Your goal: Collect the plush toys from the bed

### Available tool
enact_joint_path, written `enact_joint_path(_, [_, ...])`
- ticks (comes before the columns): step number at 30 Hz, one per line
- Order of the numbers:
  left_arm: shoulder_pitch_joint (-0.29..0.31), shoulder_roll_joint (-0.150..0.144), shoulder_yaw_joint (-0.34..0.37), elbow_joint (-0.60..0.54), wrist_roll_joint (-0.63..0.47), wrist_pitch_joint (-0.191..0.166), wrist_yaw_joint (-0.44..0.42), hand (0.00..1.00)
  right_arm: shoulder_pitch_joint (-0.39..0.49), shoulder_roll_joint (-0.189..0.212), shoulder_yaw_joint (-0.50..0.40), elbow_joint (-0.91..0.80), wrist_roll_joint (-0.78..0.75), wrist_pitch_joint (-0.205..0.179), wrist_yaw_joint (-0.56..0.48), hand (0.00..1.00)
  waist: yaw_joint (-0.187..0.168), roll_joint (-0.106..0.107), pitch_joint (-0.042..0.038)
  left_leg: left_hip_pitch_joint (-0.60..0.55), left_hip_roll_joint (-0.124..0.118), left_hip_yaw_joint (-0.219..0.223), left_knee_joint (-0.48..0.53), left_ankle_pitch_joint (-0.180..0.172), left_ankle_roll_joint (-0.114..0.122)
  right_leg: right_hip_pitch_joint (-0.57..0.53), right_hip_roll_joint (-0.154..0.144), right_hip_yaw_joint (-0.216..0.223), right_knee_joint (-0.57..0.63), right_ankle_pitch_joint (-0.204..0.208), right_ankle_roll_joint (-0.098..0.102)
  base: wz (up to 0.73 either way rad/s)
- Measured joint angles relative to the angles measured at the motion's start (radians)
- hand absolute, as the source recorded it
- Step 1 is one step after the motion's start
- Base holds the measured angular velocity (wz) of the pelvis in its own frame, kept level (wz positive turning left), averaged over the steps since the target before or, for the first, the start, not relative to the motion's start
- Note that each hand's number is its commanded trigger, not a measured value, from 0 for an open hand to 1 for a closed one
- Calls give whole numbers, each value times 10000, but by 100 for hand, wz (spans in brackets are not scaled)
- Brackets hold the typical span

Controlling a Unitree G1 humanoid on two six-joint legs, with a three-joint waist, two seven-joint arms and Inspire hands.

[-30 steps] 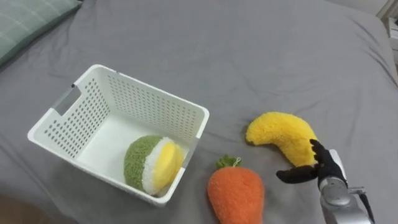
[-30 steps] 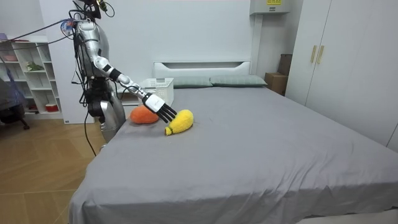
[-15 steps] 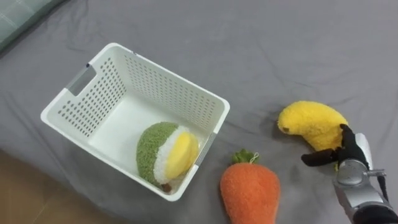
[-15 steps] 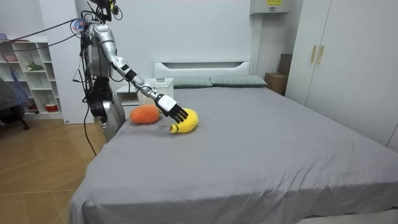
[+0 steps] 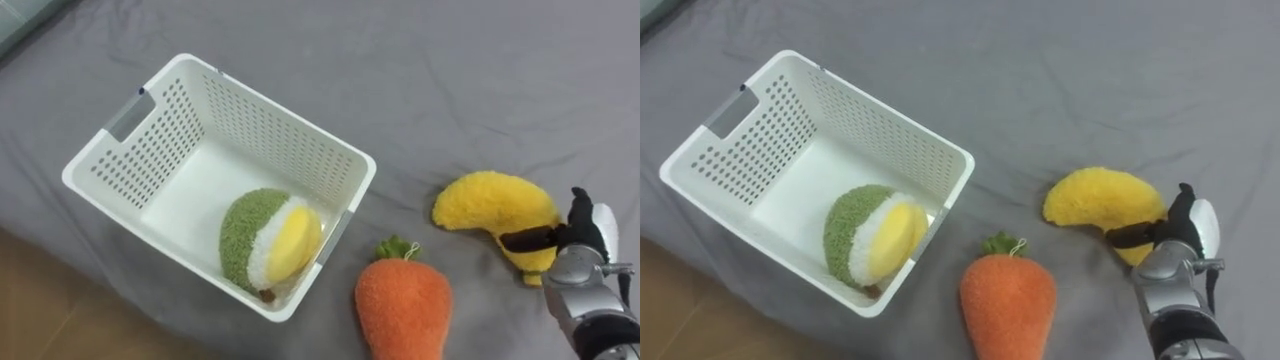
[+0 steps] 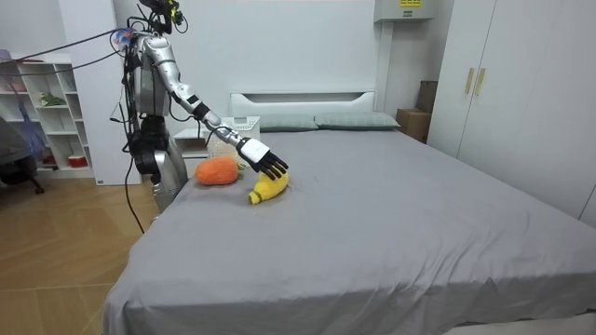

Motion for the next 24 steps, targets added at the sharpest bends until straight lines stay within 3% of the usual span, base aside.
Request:
enact_joint_path(6, [-21, 198, -175, 5, 19, 102, 1, 0, -436, -362, 199, -14, -105, -1, -157, 0, 4, -53, -38, 9, 2, 12, 29, 3, 1, 14, 0, 13, 4, 0, 0, 0])
enact_joint_path(17, [-70, 197, -357, -136, 18, 188, 1, 0, -436, -421, 410, 34, -762, 26, -100, 0, -5, -51, -72, -11, 1, 4, 75, 9, -7, 21, 59, 29, -2, 1, -2, 0])
enact_joint_path(22, [-244, 197, -372, 93, -111, 115, 4, 0, -436, -440, 752, 672, -630, -9, 92, 0, 97, 82, -67, -29, -2, -23, 74, 9, -7, 14, 49, 0, -2, 2, -3, 1])
enact_joint_path(24, [-297, 196, -438, 258, -187, 112, 4, 0, -434, -439, 810, 1044, -649, -20, 239, 0, 106, 227, -69, -69, -12, -71, 72, 9, -7, -14, 50, -69, -2, 2, -3, 6])
